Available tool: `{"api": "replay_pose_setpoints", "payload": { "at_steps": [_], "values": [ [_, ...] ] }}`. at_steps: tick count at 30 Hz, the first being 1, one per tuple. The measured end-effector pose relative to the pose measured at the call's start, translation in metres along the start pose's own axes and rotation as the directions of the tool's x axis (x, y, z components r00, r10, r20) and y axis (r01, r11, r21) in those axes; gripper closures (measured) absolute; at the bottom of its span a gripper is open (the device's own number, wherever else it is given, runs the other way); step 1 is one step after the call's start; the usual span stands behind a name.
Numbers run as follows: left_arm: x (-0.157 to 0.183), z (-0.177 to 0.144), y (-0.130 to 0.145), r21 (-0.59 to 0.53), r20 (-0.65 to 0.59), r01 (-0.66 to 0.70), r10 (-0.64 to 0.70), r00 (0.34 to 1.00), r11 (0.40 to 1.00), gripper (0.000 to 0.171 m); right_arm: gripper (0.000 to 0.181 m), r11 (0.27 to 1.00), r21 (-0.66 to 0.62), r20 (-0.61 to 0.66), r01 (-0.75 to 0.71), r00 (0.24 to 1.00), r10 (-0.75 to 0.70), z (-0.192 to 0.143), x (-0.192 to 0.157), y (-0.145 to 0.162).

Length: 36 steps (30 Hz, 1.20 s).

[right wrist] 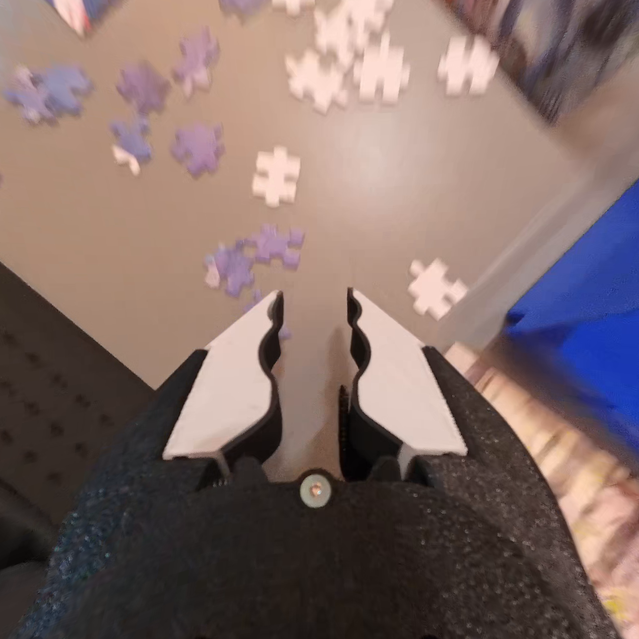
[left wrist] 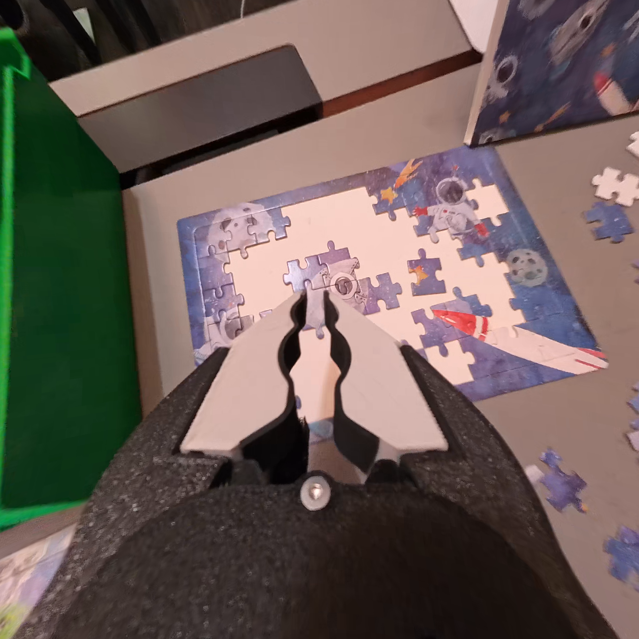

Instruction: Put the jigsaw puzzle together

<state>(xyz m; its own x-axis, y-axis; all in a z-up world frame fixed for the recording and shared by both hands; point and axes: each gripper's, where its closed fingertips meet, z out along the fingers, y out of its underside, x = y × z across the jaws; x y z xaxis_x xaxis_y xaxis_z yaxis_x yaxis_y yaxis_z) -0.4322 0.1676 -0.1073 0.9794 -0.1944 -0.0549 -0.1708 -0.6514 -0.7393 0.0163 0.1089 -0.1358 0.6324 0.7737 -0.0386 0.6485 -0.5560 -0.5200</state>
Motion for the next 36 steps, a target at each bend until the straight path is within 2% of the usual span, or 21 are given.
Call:
{"api": "replay_pose_setpoints", "payload": {
  "at_steps": [2, 4, 7, 11, 16, 18, 22, 24, 25, 30, 32, 34, 36],
  "values": [
    [0.009, -0.022, -0.004, 0.024, -0.043, 0.013, -0.012, 0.999, 1.0, 0.16, 0.143, 0.999, -0.013, -0.029, -0.033, 0.999, 0.033, 0.007, 0.003, 0.035],
    [0.024, -0.039, 0.001, 0.035, -0.115, 0.029, -0.024, 0.993, 0.999, 0.159, 0.14, 0.997, 0.033, -0.07, -0.064, 0.995, 0.066, 0.003, 0.011, 0.047],
    [0.045, -0.053, 0.019, 0.04, -0.193, 0.098, -0.089, 0.977, 0.994, 0.157, 0.138, 0.975, 0.192, -0.189, -0.107, 0.971, 0.144, -0.01, 0.043, 0.035],
    [0.079, -0.069, 0.026, 0.162, -0.301, 0.219, -0.163, 0.94, 0.962, 0.156, 0.13, 0.93, 0.291, -0.184, -0.224, 0.941, 0.284, 0.0, 0.066, 0.014],
    [0.122, -0.088, 0.019, 0.331, -0.475, 0.276, -0.094, 0.875, 0.902, 0.156, 0.128, 0.933, 0.243, -0.211, -0.266, 0.924, 0.319, 0.027, 0.081, 0.011],
    [0.139, -0.099, 0.014, 0.359, -0.553, 0.282, -0.04, 0.833, 0.89, 0.156, 0.137, 0.929, 0.244, -0.23, -0.277, 0.915, 0.333, 0.027, 0.087, 0.012],
    [0.145, -0.098, 0.016, 0.381, -0.551, 0.24, 0.011, 0.834, 0.893, 0.156, 0.142, 0.927, 0.259, -0.235, -0.27, 0.913, 0.332, 0.027, 0.086, 0.012],
    [0.146, -0.093, 0.022, 0.359, -0.544, 0.219, 0.012, 0.839, 0.907, 0.156, 0.158, 0.93, 0.249, -0.222, -0.27, 0.919, 0.326, 0.026, 0.083, 0.012],
    [0.145, -0.091, 0.024, 0.357, -0.531, 0.206, 0.016, 0.847, 0.911, 0.156, 0.159, 0.926, 0.258, -0.214, -0.276, 0.918, 0.334, 0.025, 0.082, 0.011],
    [0.149, -0.087, 0.027, 0.355, -0.507, 0.161, 0.045, 0.861, 0.921, 0.156, 0.159, 0.861, 0.359, -0.017, -0.361, 0.92, 0.393, 0.013, 0.061, -0.01],
    [0.151, -0.088, 0.028, 0.354, -0.509, 0.157, 0.049, 0.859, 0.922, 0.156, 0.159, 0.797, 0.426, 0.188, -0.428, 0.904, 0.385, -0.002, 0.036, -0.036],
    [0.157, -0.091, 0.027, 0.349, -0.545, 0.174, 0.048, 0.837, 0.921, 0.156, 0.159, 0.693, 0.466, 0.474, -0.55, 0.816, 0.33, -0.028, 0.002, -0.071],
    [0.168, -0.096, 0.026, 0.33, -0.615, 0.202, 0.048, 0.787, 0.922, 0.155, 0.159, 0.602, 0.421, 0.749, -0.679, 0.634, 0.191, -0.06, -0.038, -0.106]
  ]
}}
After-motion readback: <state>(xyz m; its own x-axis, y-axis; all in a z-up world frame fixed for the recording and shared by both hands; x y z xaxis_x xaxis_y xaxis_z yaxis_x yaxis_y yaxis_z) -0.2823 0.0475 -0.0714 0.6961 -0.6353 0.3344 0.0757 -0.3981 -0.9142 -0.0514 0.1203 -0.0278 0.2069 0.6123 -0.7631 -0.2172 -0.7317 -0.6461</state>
